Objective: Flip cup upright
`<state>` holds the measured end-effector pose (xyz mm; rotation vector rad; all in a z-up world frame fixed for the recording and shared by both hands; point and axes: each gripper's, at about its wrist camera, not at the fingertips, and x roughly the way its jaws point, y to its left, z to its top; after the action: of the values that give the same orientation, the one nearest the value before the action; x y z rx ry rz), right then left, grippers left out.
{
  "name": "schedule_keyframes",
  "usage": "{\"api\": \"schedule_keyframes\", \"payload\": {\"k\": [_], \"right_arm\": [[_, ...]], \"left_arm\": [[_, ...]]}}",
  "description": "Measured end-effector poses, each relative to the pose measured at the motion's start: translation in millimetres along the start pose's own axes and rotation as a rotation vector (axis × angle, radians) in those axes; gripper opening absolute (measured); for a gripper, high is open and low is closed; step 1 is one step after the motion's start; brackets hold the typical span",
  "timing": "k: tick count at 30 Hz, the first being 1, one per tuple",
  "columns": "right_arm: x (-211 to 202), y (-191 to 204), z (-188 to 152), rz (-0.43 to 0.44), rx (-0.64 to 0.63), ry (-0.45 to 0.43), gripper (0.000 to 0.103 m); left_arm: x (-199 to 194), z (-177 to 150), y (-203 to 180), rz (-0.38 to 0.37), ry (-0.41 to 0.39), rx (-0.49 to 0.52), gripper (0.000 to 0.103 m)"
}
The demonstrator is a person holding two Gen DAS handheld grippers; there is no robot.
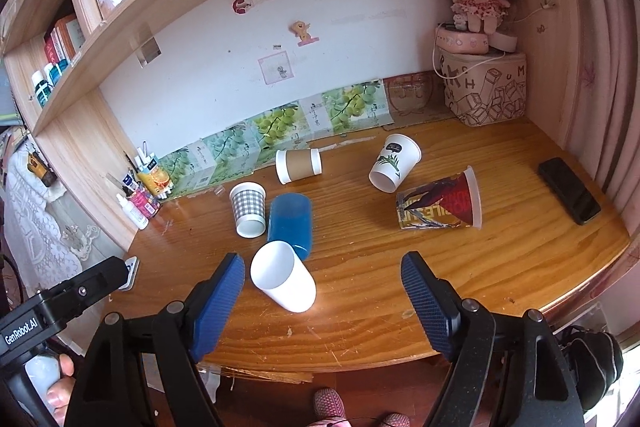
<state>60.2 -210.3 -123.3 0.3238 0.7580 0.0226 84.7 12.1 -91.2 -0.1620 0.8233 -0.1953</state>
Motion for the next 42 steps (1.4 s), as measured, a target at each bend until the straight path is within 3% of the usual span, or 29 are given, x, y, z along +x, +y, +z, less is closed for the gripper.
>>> {"api": "schedule_keyframes", "payload": {"k": [7,17,27,30,31,42], "right_arm": [[-40.5,-4.3,3.5,0.014,0.022,-0.009,0.082],[-108.2,11.1,4.4,0.000,-0.068,-0.131,0.083],[-132.2,25.4,3.2,0.026,-0.172,-0.261,0.084],[-135.3,23.9,5.0,0.029,-0.176,-0.277,0.102],[-136.5,23.5,5.9,0.033,-0.178,-0.285,0.103],[-141.8,22.3,7.0,0.028,-0.199,-0.325,0.103]], "left_arm": [[-33.6,-1.0,-21.0,0.014,-0.084,0.049,0.102],[-76.7,2.6,-35.1,0.070,-0.223,0.080,0.102],[-99.6,-1.0,-41.9,0.103,-0.356,0.075,0.103],[-104.3,-2.4,-44.6,0.096,-0.384,0.081,0.103],[-105.6,-2.1,-45.9,0.095,-0.394,0.085,0.103],[-111.5,-2.1,-59.7,0.084,-0.462,0.121,0.103]]}}
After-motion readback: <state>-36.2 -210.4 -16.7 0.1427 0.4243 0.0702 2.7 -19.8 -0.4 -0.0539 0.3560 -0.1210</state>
